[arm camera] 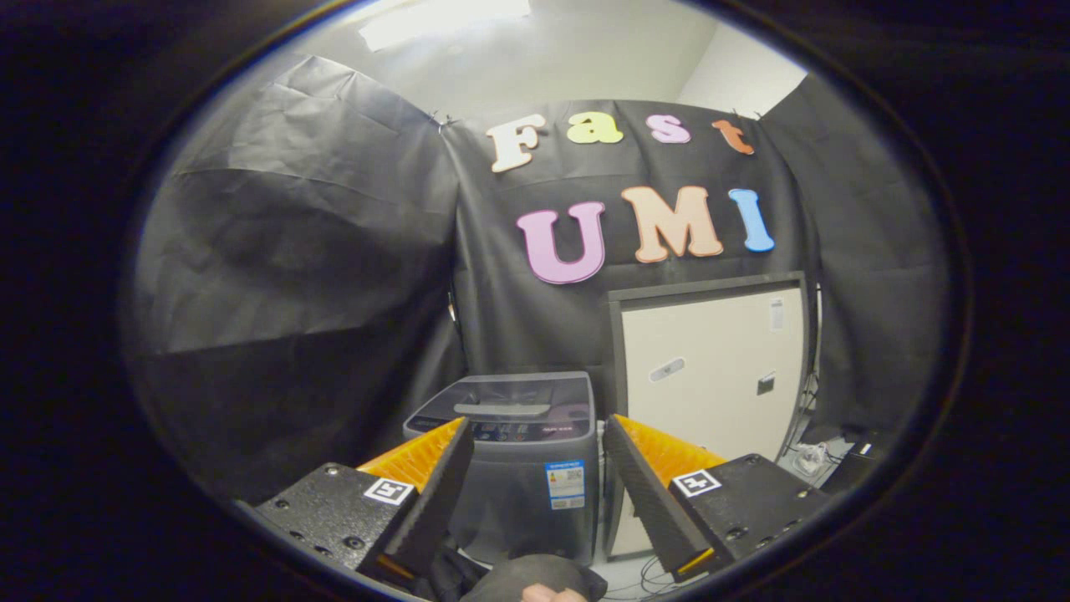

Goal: Put the clothes into the washing machine and then close the washing machine lid.

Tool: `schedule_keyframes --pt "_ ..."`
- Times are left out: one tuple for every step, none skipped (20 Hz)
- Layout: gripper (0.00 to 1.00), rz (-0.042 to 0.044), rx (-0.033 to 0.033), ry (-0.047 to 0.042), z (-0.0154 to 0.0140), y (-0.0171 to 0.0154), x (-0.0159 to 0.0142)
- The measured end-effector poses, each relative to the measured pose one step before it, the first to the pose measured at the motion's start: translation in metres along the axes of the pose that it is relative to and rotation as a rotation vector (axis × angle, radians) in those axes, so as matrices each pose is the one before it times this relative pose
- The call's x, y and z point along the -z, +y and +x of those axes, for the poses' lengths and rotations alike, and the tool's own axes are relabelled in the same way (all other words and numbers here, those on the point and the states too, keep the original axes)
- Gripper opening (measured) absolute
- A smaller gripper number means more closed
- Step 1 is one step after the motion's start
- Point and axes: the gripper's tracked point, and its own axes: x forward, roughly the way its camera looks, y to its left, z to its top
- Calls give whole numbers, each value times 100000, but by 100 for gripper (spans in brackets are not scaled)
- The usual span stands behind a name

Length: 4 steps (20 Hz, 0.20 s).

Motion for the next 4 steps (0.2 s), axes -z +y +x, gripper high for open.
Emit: schedule_keyframes --pt "97 530 1555 -1307 -664 -529 282" --pt "97 537 1407 -556 -597 -626 390" --pt "97 -392 1119 -186 -422 -554 279" --pt "97 -152 991 -324 -313 -555 140"
